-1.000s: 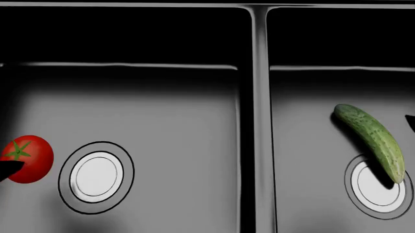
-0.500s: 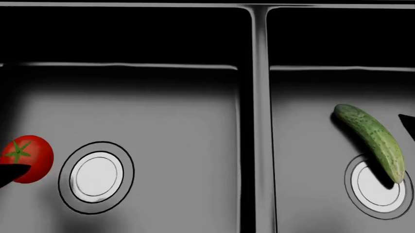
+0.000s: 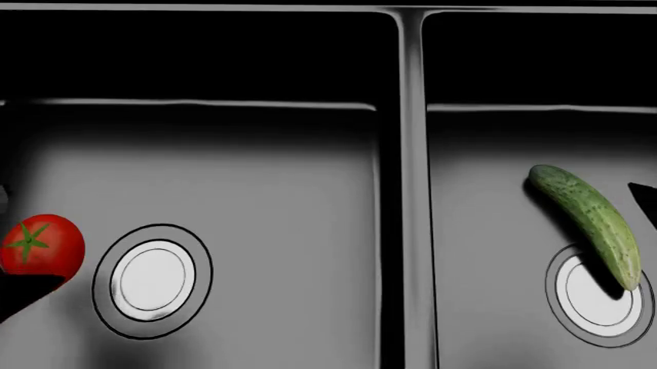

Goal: Pick the vegetables from the sink and place them on the cutting board.

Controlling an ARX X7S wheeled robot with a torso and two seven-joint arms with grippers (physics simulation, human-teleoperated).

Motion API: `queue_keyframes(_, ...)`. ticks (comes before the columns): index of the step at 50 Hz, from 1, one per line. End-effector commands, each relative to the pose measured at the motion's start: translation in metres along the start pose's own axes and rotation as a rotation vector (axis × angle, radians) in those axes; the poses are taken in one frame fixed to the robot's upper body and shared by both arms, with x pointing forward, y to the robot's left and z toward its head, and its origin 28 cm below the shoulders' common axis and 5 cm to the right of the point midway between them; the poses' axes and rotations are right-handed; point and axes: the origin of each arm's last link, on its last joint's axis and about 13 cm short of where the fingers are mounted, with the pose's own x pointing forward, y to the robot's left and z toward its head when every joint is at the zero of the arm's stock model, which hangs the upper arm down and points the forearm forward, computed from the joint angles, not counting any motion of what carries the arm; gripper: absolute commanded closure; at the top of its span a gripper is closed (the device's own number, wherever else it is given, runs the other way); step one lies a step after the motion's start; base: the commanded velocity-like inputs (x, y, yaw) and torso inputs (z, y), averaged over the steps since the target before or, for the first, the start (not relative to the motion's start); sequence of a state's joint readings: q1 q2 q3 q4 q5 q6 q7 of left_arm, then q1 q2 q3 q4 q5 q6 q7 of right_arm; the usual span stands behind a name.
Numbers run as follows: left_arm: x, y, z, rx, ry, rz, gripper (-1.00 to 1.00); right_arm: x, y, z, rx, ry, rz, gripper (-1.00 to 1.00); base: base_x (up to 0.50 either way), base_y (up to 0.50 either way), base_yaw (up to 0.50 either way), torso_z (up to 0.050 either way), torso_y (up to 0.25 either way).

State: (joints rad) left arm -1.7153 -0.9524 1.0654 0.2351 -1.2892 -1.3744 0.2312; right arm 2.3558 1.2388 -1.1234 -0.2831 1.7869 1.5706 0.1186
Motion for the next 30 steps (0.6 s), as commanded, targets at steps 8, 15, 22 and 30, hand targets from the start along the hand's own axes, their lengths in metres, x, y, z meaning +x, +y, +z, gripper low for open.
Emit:
queue_keyframes(8, 0.019, 0.003, -0.007, 0.007, 0.040, 0.010, -1.00, 0.001, 0.001, 0.001, -0.011, 0.001, 0.012, -1.00, 0.00, 0.00, 0.00, 0.000, 0.000)
queue_keyframes(15, 0.027, 0.005, -0.009, 0.004, 0.052, 0.012, -1.00, 0.001, 0.003, 0.002, -0.012, 0.003, 0.017, -1.00, 0.00, 0.00, 0.00, 0.000, 0.000)
queue_keyframes(22, 0.035, 0.002, -0.011, 0.014, 0.067, -0.004, -1.00, 0.000, 0.002, 0.000, -0.011, 0.003, 0.021, -1.00, 0.00, 0.00, 0.00, 0.000, 0.000)
queue_keyframes(30, 0.040, 0.004, -0.016, 0.019, 0.094, 0.005, -1.00, 0.000, 0.004, -0.001, -0.009, 0.002, 0.022, -1.00, 0.00, 0.00, 0.00, 0.000, 0.000)
